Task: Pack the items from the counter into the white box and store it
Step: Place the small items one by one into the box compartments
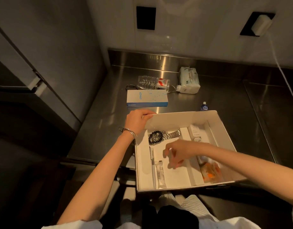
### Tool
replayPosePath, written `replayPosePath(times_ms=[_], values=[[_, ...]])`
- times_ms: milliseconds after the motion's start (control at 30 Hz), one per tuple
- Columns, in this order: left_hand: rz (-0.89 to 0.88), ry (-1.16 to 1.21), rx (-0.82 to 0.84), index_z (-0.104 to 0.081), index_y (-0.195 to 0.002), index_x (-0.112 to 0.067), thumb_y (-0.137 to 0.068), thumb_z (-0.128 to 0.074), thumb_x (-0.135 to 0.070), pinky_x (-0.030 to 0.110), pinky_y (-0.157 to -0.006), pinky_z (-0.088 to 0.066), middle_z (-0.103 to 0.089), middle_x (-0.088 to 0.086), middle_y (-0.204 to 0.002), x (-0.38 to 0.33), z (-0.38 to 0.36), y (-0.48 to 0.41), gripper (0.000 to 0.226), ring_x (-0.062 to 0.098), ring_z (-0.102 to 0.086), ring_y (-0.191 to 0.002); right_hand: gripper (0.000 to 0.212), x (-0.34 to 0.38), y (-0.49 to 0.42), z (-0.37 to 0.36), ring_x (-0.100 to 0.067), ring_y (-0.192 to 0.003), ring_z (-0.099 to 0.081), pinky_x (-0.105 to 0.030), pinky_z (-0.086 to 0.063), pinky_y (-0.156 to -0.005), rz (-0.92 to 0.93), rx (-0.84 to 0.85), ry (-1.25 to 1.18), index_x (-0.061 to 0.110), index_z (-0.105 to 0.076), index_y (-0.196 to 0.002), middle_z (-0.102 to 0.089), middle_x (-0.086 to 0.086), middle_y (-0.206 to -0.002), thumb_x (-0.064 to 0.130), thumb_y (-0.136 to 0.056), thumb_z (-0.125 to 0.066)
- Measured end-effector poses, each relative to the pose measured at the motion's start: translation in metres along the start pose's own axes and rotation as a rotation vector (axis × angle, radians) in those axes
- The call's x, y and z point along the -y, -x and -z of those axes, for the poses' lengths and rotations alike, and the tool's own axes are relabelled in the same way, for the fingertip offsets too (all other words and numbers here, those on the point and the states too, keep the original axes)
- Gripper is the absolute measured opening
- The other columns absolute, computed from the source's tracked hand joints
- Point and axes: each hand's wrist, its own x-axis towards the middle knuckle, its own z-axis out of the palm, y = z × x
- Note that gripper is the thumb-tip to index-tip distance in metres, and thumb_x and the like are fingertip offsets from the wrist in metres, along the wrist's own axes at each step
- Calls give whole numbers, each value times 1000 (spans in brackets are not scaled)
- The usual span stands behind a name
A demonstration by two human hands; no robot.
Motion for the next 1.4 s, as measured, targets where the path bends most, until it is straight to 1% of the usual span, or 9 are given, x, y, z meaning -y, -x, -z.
replayPosePath(times_ms=[133,267,400,500,800,900,1067,1267,1400], values=[[10,4,-1,-67,-109,-18,-91,-52,-21,28,-85,-44,-68,4,-112,4,-2,-1,23,17,-56,-102,14,-9,41,63,-9,-72,-64,-19,-52,-70,-2,-197,26,19,-61,-94,-68,-1,-88,18,-81,-68],[4,4,-13,-67,-107,-16,-90,-53,-20,26,-84,-44,-68,4,-109,5,-4,-5,23,14,-56,-99,10,-28,63,112,-9,-79,-67,-16,-53,-63,-29,-373,-53,18,-62,-91,-68,-1,-88,13,-83,-64],[13,-6,-33,-69,-105,-16,-90,-54,-20,31,-87,-48,-70,4,-107,6,-4,-8,21,13,-57,-96,16,-67,40,150,-21,-91,-64,-26,-53,-79,-89,-552,-59,12,-60,-101,-65,-8,-99,14,-85,-62],[21,-10,-29,-69,-105,-17,-90,-54,-20,26,-83,-46,-70,4,-106,5,-5,-7,21,14,-58,-98,27,-95,12,164,-34,-105,-57,-39,-47,-91,-246,-681,-65,3,-57,-113,-60,-19,-111,12,-87,-59],[58,-22,-13,-67,-107,-15,-90,-53,-19,21,-85,-44,-69,5,-109,-1,-4,-5,22,13,-59,-100,41,-137,-34,158,-31,-127,-44,-40,-30,-109,-392,-414,156,10,-48,-131,-50,-12,-136,23,-92,-52],[65,-19,-15,-68,-106,-15,-90,-53,-18,16,-82,-42,-69,5,-107,-1,-5,-6,22,10,-58,-96,41,-146,-40,157,-28,-129,-41,-37,-26,-110,-366,-389,207,17,-50,-130,-51,-5,-136,22,-89,-56],[89,3,-32,-69,-103,-17,-90,-54,-18,12,-79,-41,-70,3,-103,-1,-6,-5,21,9,-57,-94,11,-154,-45,148,-28,-94,-54,-34,-44,-82,-302,-484,97,15,-59,-88,-62,-15,-107,10,-81,-64],[81,7,-29,-69,-103,-17,-90,-54,-17,10,-79,-41,-70,3,-104,-3,-5,-5,20,9,-58,-94,12,-137,-29,157,-33,-94,-57,-35,-43,-77,-79,-637,-145,14,-59,-80,-61,-17,-95,4,-80,-66],[73,11,-29,-68,-105,-16,-90,-54,-17,13,-79,-41,-69,4,-105,-2,-5,-4,21,10,-57,-95,22,-93,11,160,-22,-97,-50,-31,-44,-78,75,-862,-271,7,-59,-102,-47,-3,-106,11,-82,-66]])
